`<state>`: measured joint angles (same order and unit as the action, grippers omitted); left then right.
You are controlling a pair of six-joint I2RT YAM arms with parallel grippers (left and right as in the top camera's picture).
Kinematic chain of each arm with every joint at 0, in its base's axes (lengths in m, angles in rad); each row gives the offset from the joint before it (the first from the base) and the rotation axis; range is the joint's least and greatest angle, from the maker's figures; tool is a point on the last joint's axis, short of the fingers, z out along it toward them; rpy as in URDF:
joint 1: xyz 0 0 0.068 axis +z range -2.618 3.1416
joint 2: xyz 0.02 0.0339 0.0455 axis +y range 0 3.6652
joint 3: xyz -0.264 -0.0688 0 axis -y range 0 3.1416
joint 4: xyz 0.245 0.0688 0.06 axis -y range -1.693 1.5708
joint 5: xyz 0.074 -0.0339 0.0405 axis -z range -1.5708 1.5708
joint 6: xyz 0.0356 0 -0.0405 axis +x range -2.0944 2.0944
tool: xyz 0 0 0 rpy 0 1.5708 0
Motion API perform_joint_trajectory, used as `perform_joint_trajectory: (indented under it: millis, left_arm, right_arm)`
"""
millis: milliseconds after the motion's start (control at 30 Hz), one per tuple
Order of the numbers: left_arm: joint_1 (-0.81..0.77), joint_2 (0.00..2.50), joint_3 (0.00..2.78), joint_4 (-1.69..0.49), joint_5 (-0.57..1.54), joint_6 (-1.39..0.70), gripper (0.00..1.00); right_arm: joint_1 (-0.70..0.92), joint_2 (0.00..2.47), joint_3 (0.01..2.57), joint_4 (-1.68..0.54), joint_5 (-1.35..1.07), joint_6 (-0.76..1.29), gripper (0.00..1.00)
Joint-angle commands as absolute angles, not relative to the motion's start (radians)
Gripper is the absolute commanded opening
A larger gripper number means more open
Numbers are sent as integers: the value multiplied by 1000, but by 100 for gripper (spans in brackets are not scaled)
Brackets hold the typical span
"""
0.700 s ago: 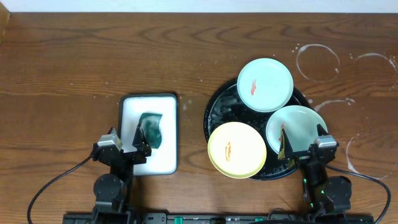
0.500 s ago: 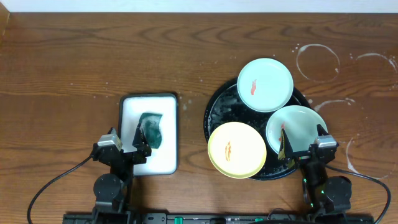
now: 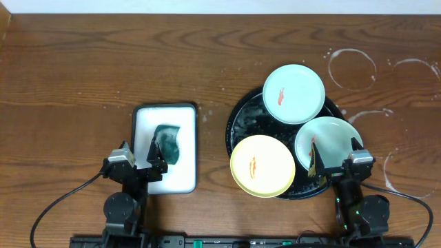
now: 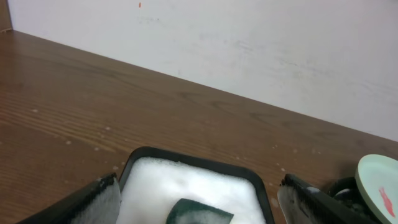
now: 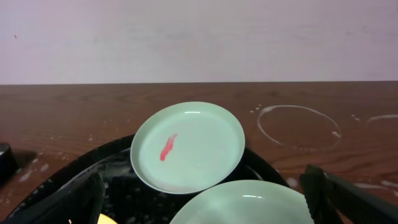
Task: Clean dirty plates on tray and stack at the side
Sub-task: 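Move both grippers forward toward the sponge and the top green plate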
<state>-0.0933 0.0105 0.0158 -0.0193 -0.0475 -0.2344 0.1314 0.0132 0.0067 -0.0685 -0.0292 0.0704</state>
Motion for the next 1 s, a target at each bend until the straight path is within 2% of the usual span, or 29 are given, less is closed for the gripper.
perform_joint_trajectory:
  millis: [0, 967]
  left_arm:
    - [-88, 10, 4, -67, -61, -218, 83]
    - [-88, 10, 4, -50, -61, -218, 83]
  right_arm:
    - [136, 18, 6, -72, -27, 62, 99]
    - [136, 18, 6, -63, 4, 62, 99]
